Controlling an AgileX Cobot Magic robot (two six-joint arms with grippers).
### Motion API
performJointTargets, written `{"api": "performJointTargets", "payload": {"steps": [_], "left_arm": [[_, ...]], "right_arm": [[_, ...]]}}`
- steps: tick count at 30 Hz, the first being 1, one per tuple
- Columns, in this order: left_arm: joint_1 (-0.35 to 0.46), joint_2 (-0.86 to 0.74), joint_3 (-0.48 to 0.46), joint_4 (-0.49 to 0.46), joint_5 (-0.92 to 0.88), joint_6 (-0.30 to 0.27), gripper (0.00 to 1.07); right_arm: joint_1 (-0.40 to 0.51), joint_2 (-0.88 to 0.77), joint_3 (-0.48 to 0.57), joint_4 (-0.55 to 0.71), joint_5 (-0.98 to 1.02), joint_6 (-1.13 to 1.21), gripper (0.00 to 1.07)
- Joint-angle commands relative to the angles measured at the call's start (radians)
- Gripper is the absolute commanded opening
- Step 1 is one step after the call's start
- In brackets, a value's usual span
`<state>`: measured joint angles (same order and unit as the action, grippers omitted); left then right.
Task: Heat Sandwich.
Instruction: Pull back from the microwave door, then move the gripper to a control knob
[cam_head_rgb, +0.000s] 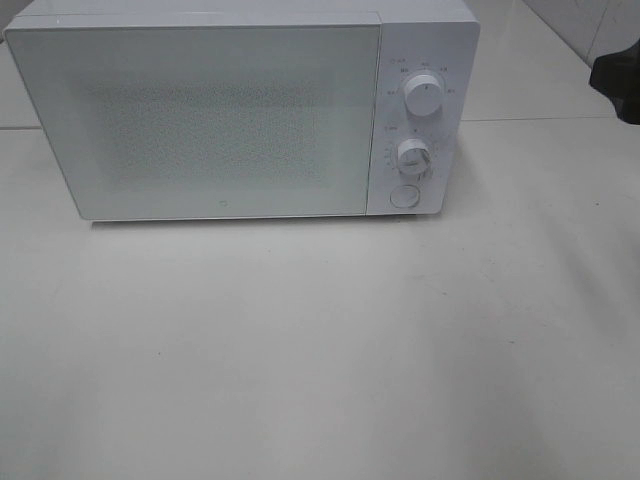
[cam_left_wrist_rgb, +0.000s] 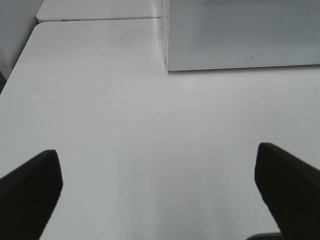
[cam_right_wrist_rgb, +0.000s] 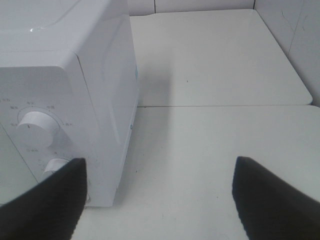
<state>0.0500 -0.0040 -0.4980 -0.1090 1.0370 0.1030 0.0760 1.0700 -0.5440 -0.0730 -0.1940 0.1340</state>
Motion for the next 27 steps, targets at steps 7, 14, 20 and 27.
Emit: {"api": "performJointTargets", "payload": {"steps": [7,14,20,27], "left_arm": [[-0.008,-0.027,0.004,0.003,-0.006,-0.002,1.04],[-0.008,-0.027,0.004,0.003,-0.006,-0.002,1.04],[-0.008,-0.027,0.004,0.003,-0.006,-0.002,1.04],[-0.008,-0.027,0.004,0.003,-0.006,-0.002,1.04]], "right_arm": [[-0.008,0.112,-0.004,-0.022,-0.232,-0.014,0.77],[-0.004,0.191,-0.002,-0.022,-0.310,-0.025,0.77],[0.000,0.281,0.088,0.095,-0.553,-0.099,0.76],[0.149,0.390,0.160,0.352,-0.762,-0.307,0.76]]}}
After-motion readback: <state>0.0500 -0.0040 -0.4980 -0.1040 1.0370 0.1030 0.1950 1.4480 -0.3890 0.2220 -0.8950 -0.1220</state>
